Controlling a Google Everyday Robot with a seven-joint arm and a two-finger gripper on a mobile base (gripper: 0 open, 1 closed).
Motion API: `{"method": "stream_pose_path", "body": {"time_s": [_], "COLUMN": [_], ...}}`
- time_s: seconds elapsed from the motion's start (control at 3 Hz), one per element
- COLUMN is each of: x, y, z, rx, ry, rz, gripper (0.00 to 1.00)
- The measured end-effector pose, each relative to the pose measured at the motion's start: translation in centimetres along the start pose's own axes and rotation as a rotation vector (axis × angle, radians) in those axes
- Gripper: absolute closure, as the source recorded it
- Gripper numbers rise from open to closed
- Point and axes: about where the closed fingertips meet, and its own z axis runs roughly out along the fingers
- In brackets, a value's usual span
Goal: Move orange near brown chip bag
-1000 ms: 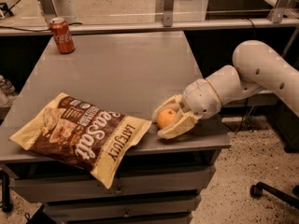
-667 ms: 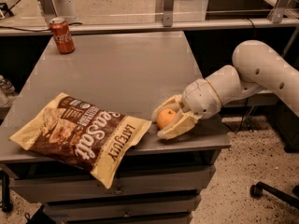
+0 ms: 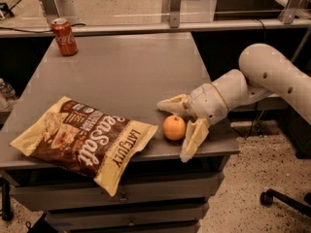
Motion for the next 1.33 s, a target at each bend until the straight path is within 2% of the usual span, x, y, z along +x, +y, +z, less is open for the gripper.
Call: {"method": "stream_pose_path", "body": {"time_s": [0.33,0.67,1.33], "x": [0.0,-0.9,-6.6], "y": [0.0,-0.1,-0.4], "z": [0.0,-1.2,-8.1], "rx": [0.0,0.041,0.203], "ry": [0.0,-0.007,-0.061], "rz": [0.0,-0.029,-0.207], "gripper": [0.0,0.0,0.0]}}
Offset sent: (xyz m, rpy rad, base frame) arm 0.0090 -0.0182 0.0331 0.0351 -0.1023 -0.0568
